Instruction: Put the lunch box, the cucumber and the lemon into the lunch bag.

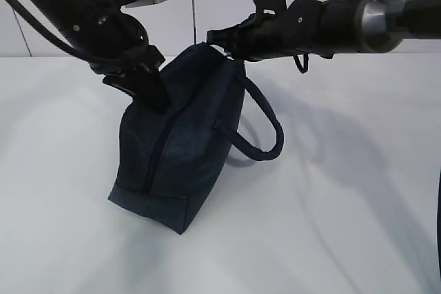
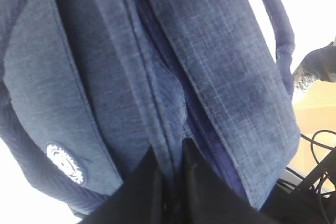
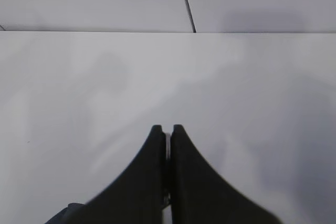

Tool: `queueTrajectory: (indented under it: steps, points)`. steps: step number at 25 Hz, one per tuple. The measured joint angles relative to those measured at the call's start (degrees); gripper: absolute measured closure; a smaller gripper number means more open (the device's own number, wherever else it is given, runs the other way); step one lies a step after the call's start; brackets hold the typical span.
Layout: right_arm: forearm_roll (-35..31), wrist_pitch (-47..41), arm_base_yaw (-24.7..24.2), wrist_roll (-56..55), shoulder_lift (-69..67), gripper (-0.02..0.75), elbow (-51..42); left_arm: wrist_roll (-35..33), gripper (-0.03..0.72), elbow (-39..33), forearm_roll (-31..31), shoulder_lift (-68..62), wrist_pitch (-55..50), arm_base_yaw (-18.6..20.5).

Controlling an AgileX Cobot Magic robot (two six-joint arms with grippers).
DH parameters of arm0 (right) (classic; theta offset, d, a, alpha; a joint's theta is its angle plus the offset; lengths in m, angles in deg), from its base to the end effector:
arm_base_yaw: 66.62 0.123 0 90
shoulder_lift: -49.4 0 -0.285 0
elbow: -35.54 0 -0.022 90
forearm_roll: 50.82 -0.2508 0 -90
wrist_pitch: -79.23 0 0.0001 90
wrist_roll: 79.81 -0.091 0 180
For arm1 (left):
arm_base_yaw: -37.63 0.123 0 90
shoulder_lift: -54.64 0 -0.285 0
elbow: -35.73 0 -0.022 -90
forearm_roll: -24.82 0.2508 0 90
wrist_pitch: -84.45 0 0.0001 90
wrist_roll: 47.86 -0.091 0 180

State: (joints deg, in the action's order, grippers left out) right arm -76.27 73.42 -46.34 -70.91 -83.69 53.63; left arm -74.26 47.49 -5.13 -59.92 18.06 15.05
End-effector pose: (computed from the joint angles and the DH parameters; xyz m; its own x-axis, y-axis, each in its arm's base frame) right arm 0.4768 0.1804 0.1992 -0.5612 0.0940 -0.8223 -0.2322 0.9357 0.2654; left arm 0.3417 -0.1872 0.2696 -0.7688 0.5430 -0.3377 0.6391 0.6711 -0.3759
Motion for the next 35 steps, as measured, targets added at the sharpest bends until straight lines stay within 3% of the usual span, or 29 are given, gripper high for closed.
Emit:
queueTrajectory:
  steps: [9, 18, 35]
  points:
    - [-6.17, -0.30, -0.69, 0.00, -1.84, 0.738, 0.32, -0.37, 0.677, 0.00, 0.00, 0.00, -0.11, 0.00]
    - [-12.03, -6.97, -1.43, 0.10, -0.69, 0.738, 0.53, -0.60, 0.678, 0.00, 0.00, 0.24, -1.87, 0.00]
    - [-15.38, -9.03, -2.01, 0.12, -4.31, 0.738, 1.49, -1.65, 0.678, 0.00, 0.13, 0.35, -2.12, 0.00]
